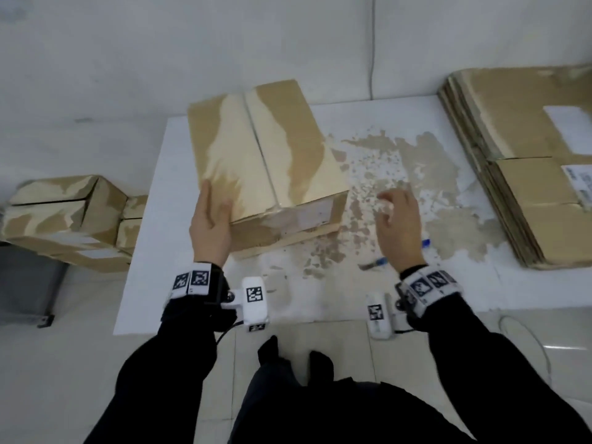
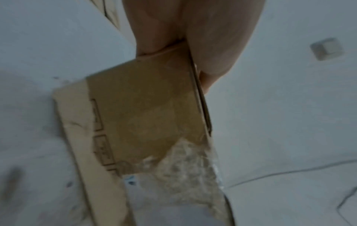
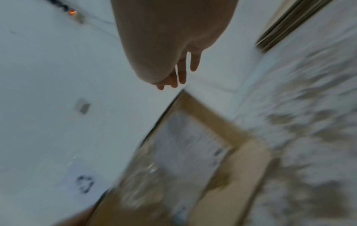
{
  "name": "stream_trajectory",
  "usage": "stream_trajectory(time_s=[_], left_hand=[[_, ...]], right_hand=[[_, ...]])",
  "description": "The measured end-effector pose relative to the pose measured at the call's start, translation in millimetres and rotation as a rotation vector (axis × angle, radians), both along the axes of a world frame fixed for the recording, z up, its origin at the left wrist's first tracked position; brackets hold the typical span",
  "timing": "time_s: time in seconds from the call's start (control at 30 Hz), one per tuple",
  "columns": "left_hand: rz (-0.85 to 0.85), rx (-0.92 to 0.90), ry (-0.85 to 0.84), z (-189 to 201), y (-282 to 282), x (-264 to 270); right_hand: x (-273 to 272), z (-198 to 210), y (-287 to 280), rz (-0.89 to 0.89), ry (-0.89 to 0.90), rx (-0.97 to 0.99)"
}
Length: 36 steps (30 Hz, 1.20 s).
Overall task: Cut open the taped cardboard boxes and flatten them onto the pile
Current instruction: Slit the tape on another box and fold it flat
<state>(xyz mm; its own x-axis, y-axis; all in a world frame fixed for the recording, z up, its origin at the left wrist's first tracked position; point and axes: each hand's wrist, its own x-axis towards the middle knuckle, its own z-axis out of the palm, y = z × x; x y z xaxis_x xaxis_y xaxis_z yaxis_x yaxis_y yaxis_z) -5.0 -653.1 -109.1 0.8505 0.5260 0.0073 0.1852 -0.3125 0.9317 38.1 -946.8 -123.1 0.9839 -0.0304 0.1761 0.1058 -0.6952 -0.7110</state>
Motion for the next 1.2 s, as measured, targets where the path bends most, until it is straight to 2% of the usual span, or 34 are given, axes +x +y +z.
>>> stream_trajectory(time_s=[0.03,0.1,0.13,0.2,0.3,0.4,0.47,0.53,0.63,0.73,0.83,0.93,1.03,1.2], left_hand=[[-0.002,0.026,-0.004,-3.7,-0.2,-2.2],[-0.012,0.090,-0.017,-5.6,-0.7,-1.8],[-0.019,0.123,-0.017,-4.9,-0.7,-0.7],[-0.043,0.198,0.010,-3.1,0.6,0.2],[-0.100,0.340,0.081,0.3,6.9,0.8],[-0.163,0.478,0.184,11.7,19.9,7.3],[-0.210,0.608,0.202,24.7,29.5,15.6],[-0.263,0.677,0.178,40.1,40.2,28.3],[-0.403,0.737,0.191,59.3,59.0,52.3],[-0.575,0.895,0.212,62.0,76.3,78.9],[-0.706,0.971,0.218,48.2,82.3,96.4],[-0.714,0.971,0.201,30.5,80.4,99.1],[-0.703,0.941,0.150,21.5,79.9,98.7],[-0.704,0.915,0.128,17.5,83.0,102.0]], right_hand=[[-1.7,-14.1,-25.1,-0.009,0.157,-0.172],[-9.2,-39.6,-59.2,0.124,0.459,-0.482],[-13.4,-51.2,-69.2,0.190,0.520,-0.551],[-21.6,-66.0,-76.8,0.209,0.451,-0.548],[-23.2,-66.3,-74.5,0.132,0.298,-0.618],[-19.3,-49.8,-69.3,0.084,0.294,-0.589],[-12.2,-28.1,-59.8,0.009,0.340,-0.447],[0.3,2.8,-38.6,-0.010,0.308,-0.321],[25.8,57.7,14.0,0.098,0.234,-0.163],[59.7,101.1,79.6,0.229,0.234,-0.093],[101.7,113.6,143.4,0.287,0.290,-0.149],[135.0,108.0,191.0,0.272,0.346,-0.242],[149.0,101.6,217.6,0.250,0.370,-0.343],[156.0,95.6,241.0,0.201,0.299,-0.418]])
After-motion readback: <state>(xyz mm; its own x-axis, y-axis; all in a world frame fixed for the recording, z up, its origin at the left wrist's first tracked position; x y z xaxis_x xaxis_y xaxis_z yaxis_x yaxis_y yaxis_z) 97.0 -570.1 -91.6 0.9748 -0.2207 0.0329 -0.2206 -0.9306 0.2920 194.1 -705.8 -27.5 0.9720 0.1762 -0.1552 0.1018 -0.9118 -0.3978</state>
